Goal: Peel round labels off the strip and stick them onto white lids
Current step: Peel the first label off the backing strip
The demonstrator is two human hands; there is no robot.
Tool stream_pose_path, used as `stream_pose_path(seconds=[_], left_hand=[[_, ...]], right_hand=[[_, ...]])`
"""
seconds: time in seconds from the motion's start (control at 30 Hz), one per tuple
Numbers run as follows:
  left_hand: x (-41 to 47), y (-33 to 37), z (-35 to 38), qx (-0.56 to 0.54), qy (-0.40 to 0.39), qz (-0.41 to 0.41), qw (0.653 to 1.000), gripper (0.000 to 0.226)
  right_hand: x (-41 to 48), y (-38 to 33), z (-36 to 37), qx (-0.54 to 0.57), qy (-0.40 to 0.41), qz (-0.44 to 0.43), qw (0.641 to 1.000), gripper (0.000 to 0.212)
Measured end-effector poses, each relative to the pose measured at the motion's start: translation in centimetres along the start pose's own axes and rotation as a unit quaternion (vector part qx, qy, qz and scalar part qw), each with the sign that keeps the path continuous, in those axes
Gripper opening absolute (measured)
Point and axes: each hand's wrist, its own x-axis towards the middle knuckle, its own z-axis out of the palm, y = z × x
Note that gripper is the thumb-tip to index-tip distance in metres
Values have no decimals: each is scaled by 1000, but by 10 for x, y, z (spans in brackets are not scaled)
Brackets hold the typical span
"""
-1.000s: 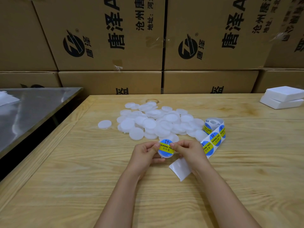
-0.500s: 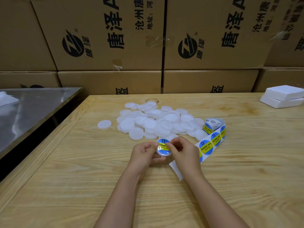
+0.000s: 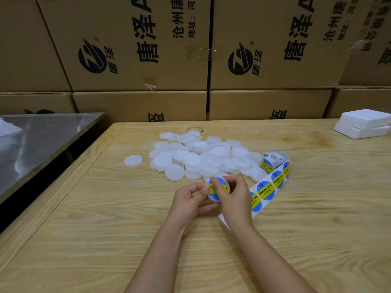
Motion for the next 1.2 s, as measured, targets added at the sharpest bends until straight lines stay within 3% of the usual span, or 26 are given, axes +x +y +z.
stream_pose_path(seconds=[0.17, 0.33, 0.47, 0.67, 0.77, 0.83, 0.9, 1.0, 1.2], left_hand=[[0, 2, -1, -33, 14, 6, 999, 27], [1, 6, -3, -61, 38, -8, 997, 19], [1, 7, -2, -42, 52, -1, 998, 19], [4, 5, -6, 29, 62, 22, 997, 19], [6, 6, -9, 82, 132, 49, 987, 18], [9, 8, -17, 162, 235, 92, 954, 15], [10, 15, -30, 245, 338, 129, 900, 13], [9, 28, -60, 297, 454, 105, 833, 19], [8, 40, -105, 410, 545, -3, 731, 21]], right_hand=[[-1, 1, -2, 22, -87, -15, 996, 31], [2, -3, -12, 18, -119, -82, 989, 34], [6, -5, -18, 7, -116, -138, 984, 33], [9, -2, -22, 0, -118, -116, 986, 28], [13, -2, -24, -51, -98, -98, 989, 28], [20, -2, -32, -111, -40, -90, 989, 32], [28, -2, -44, -199, 30, -111, 973, 26], [36, -1, -61, -287, 82, -111, 948, 17], [40, 4, -70, -356, 75, -84, 928, 20]])
